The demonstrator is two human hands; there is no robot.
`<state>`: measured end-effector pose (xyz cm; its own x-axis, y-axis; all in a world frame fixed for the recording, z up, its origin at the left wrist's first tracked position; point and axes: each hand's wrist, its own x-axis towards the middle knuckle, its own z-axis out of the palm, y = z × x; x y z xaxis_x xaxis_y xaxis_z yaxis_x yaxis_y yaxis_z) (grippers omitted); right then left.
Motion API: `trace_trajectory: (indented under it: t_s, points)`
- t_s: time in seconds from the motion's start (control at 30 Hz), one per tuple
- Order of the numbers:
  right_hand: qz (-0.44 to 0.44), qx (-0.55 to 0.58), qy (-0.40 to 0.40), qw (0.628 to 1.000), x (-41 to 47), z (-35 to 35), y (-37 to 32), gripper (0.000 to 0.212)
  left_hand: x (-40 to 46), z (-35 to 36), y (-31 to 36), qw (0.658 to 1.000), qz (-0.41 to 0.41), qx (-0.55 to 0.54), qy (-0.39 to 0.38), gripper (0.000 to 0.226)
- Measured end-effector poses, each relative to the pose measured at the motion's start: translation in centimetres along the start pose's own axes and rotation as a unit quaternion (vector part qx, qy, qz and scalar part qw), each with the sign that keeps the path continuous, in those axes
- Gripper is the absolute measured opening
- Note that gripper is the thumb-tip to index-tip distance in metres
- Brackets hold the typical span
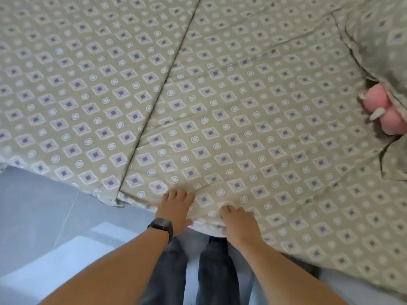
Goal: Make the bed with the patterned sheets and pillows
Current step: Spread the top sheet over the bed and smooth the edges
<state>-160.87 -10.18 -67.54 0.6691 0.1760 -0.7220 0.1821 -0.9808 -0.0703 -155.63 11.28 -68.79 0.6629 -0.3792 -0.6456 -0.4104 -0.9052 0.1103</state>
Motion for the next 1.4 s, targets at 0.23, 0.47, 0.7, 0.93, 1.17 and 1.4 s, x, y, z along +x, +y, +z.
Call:
trace_trajectory:
  t_s: [0.23,0.47,0.7,0.93,1.17,1.4]
  points:
    - [-0.030,-0.012,0.084,0.996,-1.9,1.7,1.4,0.031,-1.2,0.3,-0.2,0.996,0.086,0.022,0.020,0.019]
    - [-0.014,0.001,0.067,0.998,-2.2,2.3,-0.1,0.017,-2.2,1.3,-0.1,0.996,0.075,-0.020,0.050,0.031]
    - [-0.037,0.067,0.009,0.997,-4.3,4.3,-0.5,0.019,-4.6,3.3,0.8,0.994,0.104,0.034,0.001,0.043]
    - [-0.036,0.099,-0.024,0.994,-4.2,3.3,-1.0,0.013,-3.3,4.3,0.0,0.991,0.114,-0.060,-0.036,0.020]
    - [-0.031,0.125,0.082,0.988,-4.1,2.5,-3.2,0.024,-4.8,5.1,-2.3,0.831,-0.242,-0.498,0.054,0.017]
    - [-0.085,0.065,0.152,0.983,2.2,-1.1,-10.2,0.025,-5.1,6.4,-9.0,0.380,-0.403,-0.820,0.140,0.041]
